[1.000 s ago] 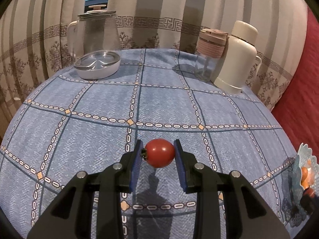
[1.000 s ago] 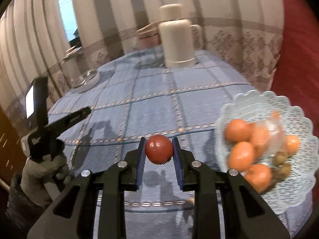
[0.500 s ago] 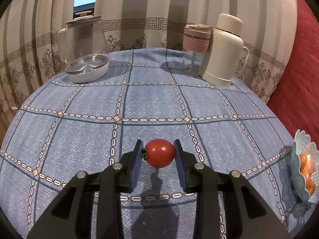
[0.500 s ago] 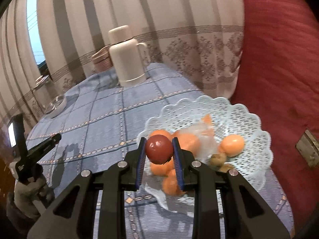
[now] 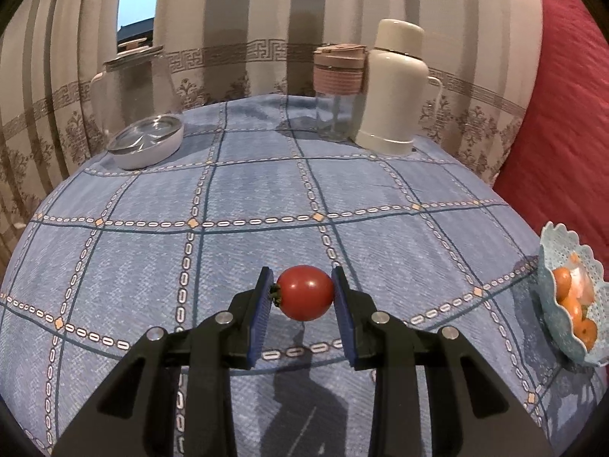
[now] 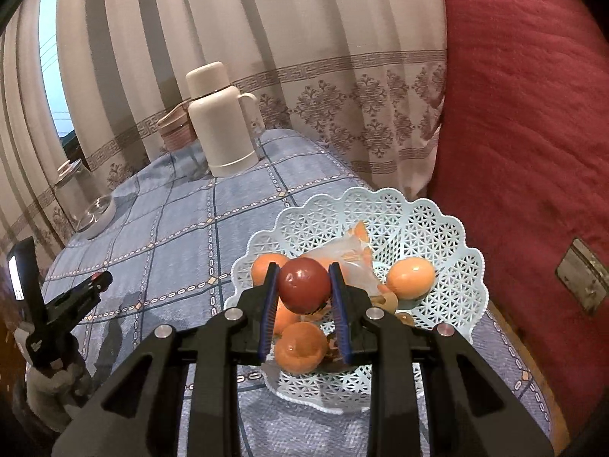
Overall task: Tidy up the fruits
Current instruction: 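Carry the tomato into the white basket with the right gripper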
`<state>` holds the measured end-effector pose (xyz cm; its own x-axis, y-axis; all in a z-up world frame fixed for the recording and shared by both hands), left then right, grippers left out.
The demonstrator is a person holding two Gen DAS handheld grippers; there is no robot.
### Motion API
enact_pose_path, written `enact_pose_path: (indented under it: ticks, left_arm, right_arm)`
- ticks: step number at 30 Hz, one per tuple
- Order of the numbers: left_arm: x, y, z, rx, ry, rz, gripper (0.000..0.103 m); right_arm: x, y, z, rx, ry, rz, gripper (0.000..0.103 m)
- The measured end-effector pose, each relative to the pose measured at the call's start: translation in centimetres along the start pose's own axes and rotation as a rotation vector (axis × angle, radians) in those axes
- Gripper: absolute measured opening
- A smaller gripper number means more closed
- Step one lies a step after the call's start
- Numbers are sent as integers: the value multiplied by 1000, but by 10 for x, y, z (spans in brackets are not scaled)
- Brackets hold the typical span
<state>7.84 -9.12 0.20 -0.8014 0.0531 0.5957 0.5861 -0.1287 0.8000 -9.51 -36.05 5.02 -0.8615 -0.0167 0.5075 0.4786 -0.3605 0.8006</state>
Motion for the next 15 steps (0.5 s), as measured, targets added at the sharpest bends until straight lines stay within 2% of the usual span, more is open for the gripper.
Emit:
enact_pose_path:
  ticks: [15]
  left_arm:
    - [19,-9,-29,-52,-33,-23,32]
  right_arm:
    - [10,-8,-32,-45,-41,-2,27]
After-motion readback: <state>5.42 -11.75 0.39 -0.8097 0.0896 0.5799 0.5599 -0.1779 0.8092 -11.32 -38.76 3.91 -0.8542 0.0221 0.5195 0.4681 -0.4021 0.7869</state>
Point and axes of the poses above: each gripper's, at about its wrist camera, not at the fingertips, and x roughly against the way its jaws point, z to its left, y to its top, the point moved 7 cm from there along -x, roughly the way its jaws point, and after that the axes turned 12 degrees about y, right-handed, at the moved point
